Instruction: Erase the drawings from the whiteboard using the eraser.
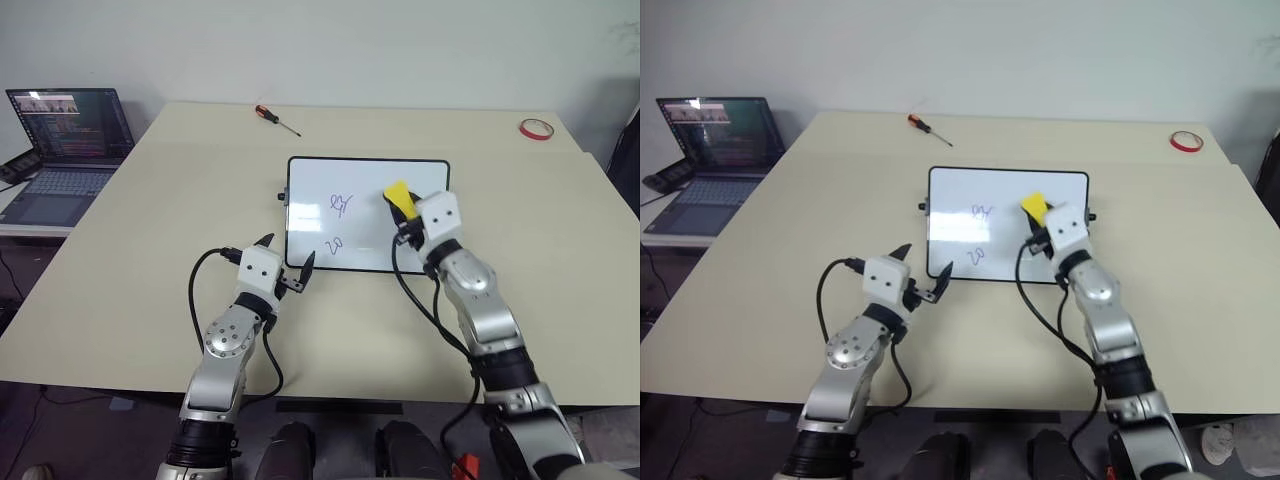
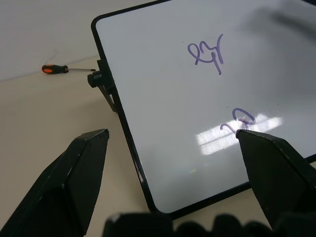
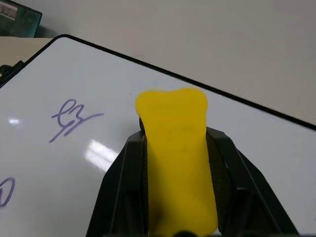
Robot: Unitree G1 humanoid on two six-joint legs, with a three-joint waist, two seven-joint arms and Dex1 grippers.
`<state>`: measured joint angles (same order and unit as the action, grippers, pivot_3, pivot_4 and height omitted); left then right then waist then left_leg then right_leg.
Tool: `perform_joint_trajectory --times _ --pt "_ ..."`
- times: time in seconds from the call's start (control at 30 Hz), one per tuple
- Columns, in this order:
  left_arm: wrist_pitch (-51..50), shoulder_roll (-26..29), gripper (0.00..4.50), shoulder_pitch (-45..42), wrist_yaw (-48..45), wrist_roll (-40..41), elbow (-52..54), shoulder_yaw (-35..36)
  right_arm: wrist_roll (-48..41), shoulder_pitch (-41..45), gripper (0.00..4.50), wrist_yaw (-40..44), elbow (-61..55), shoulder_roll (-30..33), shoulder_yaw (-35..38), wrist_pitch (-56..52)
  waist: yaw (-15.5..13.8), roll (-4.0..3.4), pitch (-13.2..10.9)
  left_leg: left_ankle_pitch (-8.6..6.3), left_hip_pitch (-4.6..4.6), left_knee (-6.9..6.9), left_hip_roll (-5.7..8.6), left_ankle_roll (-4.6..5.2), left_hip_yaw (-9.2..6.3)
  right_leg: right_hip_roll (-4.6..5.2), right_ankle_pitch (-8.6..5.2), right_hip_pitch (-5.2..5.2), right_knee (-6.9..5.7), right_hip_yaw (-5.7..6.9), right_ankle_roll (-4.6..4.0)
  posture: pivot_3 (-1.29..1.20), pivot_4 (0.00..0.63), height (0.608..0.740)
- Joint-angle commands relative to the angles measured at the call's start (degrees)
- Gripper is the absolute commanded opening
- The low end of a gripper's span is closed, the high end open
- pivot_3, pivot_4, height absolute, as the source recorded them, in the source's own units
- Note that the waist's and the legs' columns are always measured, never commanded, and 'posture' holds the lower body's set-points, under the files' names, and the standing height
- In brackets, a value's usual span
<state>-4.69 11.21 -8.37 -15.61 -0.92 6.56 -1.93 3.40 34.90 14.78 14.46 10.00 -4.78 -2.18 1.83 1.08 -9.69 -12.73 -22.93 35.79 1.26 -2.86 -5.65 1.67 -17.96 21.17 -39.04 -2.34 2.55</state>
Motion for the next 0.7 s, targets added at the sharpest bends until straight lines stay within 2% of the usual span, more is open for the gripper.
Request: perform_joint_trajectory --times 0.03,0.2,0.4,0.7 --pt "0.9 0.0 4.50 -1.8 0.2 0.2 0.7 -0.1 0.7 7.5 1.22 -0.5 8.1 -1.3 -0.5 5.8 0.0 -0.01 0.0 0.00 0.00 0.00 0.00 0.00 0.02 0.00 0.00 0.02 -0.01 -0.02 0.00 0.00 0.150 0.740" --pt "1.1 0.2 4.50 -2.3 0.4 0.1 0.6 0.2 1.7 14.3 1.22 -1.7 19.3 -4.1 -1.5 9.4 0.1 -0.01 0.0 0.00 0.00 -0.04 -0.02 0.00 0.04 0.00 0.00 0.03 0.00 -0.03 -0.01 0.00 0.150 0.740" --pt "0.8 0.5 4.50 -1.2 1.1 -0.1 2.3 0.7 5.3 13.4 1.22 0.0 23.6 -6.8 -6.1 3.9 0.1 -0.03 0.0 0.00 -0.02 -0.05 -0.02 0.00 0.06 0.01 0.00 0.09 -0.02 -0.07 -0.01 0.00 0.150 0.740" --pt "0.4 0.9 4.50 -0.5 1.7 0.0 3.3 0.7 6.7 5.8 1.22 6.6 14.4 -4.9 -10.6 -1.1 0.0 -0.03 0.0 0.00 0.09 -0.01 -0.03 0.00 -0.01 0.00 0.03 -0.03 -0.09 -0.02 -0.05 0.00 0.150 0.740"
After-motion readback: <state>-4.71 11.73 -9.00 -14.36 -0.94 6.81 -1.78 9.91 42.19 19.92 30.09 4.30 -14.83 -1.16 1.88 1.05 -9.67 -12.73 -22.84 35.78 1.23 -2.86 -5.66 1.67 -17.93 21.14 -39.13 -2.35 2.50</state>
